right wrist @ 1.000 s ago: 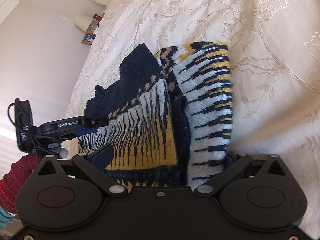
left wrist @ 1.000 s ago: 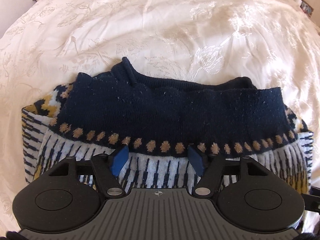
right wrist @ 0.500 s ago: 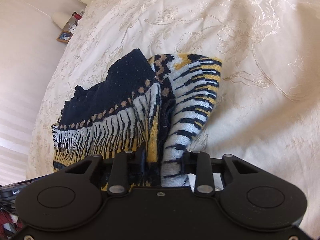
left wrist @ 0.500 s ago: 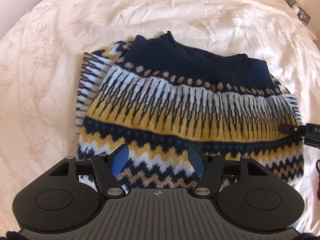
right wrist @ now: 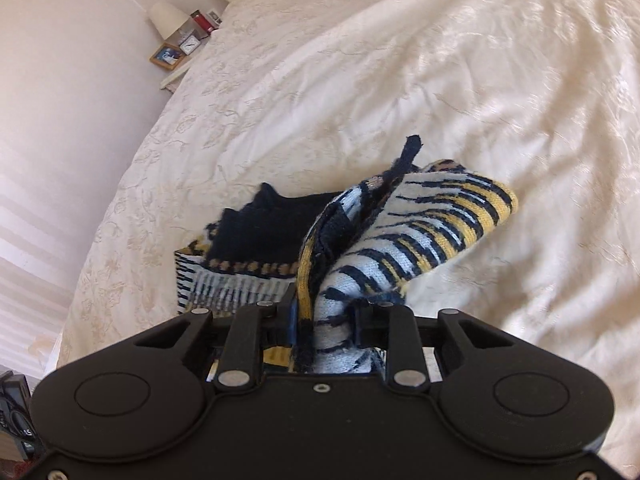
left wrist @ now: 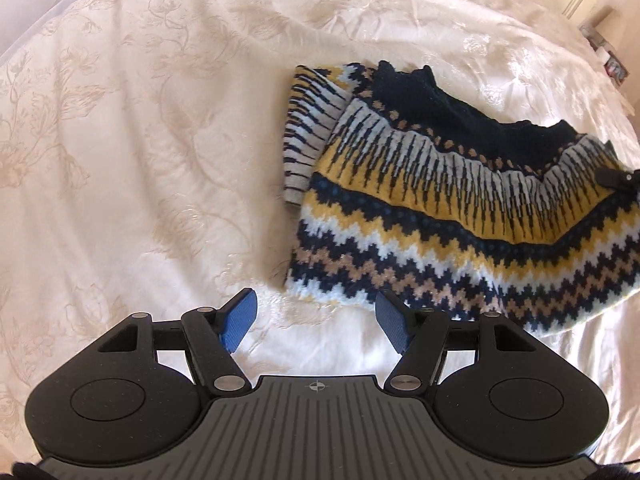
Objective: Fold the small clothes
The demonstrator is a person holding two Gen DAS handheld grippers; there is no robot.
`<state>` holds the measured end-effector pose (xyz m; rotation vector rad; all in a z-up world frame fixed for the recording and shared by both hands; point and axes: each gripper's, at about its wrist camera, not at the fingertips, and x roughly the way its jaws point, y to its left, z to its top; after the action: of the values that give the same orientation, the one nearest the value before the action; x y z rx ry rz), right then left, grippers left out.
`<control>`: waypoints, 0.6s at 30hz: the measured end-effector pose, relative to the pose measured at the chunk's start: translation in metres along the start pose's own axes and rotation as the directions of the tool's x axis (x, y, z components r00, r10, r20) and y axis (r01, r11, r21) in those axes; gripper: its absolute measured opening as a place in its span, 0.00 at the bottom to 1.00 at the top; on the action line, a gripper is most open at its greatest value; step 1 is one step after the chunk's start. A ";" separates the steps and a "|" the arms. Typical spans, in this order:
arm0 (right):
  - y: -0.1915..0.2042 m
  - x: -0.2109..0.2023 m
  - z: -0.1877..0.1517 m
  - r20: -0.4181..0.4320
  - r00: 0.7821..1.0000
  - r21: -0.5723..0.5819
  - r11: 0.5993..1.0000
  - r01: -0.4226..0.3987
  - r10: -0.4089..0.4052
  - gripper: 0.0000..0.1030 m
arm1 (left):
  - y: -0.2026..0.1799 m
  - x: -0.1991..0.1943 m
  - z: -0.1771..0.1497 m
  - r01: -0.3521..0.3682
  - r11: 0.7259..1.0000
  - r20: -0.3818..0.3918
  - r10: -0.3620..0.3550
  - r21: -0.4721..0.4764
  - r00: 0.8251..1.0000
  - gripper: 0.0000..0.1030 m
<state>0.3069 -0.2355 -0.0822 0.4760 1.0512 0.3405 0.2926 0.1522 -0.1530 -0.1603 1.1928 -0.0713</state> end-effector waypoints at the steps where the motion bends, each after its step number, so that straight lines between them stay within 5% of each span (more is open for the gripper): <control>1: 0.013 0.004 0.002 0.003 1.000 -0.011 1.000 -0.012 0.012 0.35 | 0.006 -0.001 0.000 0.003 1.000 0.001 -0.003 -0.002 1.000 0.63; 12: 0.128 0.105 -0.007 -0.093 0.991 -0.071 0.992 -0.103 0.096 0.34 | 0.075 -0.006 -0.008 0.001 0.999 -0.003 -0.001 -0.033 1.000 0.63; 18: 0.159 0.153 -0.022 -0.149 0.989 -0.128 0.991 -0.038 0.019 0.34 | 0.098 -0.006 -0.014 -0.008 0.998 -0.013 0.008 -0.070 1.000 0.63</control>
<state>0.3510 -0.0223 -0.1212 0.3528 1.1580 0.4724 0.2745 0.2484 -0.1679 -0.2169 1.2095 -0.0235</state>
